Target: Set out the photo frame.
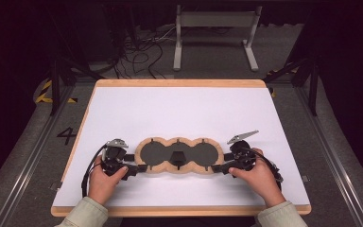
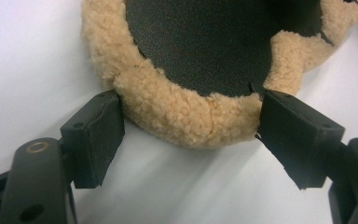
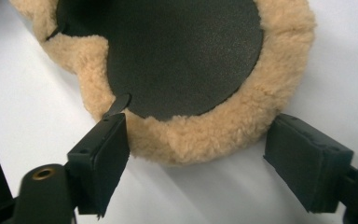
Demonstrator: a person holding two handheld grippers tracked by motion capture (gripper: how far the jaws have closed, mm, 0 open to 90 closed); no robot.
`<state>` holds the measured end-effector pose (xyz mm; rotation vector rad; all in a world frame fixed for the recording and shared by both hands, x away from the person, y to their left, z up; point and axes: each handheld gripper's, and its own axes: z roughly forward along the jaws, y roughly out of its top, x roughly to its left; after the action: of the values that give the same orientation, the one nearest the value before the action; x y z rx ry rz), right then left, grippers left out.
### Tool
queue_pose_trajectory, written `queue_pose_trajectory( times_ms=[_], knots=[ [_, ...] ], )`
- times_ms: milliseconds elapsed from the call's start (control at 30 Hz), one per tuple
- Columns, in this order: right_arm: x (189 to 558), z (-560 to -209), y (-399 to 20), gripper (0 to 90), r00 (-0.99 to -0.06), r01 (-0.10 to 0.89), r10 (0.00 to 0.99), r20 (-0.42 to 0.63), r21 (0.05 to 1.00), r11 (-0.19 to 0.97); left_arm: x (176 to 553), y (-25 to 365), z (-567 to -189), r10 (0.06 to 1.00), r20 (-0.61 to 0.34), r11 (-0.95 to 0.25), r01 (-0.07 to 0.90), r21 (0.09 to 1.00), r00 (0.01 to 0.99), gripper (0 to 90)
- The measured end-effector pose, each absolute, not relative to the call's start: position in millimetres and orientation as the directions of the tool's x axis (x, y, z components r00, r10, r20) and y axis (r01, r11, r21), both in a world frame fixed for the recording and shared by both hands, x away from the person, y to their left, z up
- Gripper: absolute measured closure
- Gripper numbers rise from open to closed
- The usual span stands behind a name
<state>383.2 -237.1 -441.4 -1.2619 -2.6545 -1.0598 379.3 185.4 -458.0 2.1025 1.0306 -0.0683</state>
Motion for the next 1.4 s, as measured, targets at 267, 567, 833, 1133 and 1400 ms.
queue_pose_trajectory(
  times_ms=[267, 567, 833, 1133, 1400],
  knots=[
    [383.8, -439.6, -233.8, 20.8, -0.688, 0.683, 0.676, 0.264, 0.552, 0.479, 382.0, 188.4, -456.9, 0.666, -0.367, -0.337, 0.701, 0.629, 0.649, 26.3],
    [392.2, -438.1, -235.3, 17.1, -0.639, 0.741, 0.687, 0.345, 0.516, 0.430, 388.9, 185.6, -460.3, 0.676, -0.383, -0.298, 0.709, 0.639, 0.629, 24.7],
    [391.8, -437.3, -233.7, 15.3, -0.629, 0.740, 0.716, 0.302, 0.516, 0.432, 387.9, 184.5, -459.9, 0.675, -0.385, -0.302, 0.712, 0.634, 0.629, 25.6],
    [391.3, -436.4, -229.6, 21.3, -0.614, 0.753, 0.723, 0.317, 0.509, 0.416, 388.8, 185.2, -459.3, 0.685, -0.390, -0.286, 0.719, 0.633, 0.615, 28.7],
    [390.4, -433.1, -231.5, 30.3, -0.588, 0.770, 0.745, 0.317, 0.502, 0.394, 386.6, 186.3, -455.6, 0.708, -0.378, -0.249, 0.712, 0.656, 0.596, 36.4]
  ],
)
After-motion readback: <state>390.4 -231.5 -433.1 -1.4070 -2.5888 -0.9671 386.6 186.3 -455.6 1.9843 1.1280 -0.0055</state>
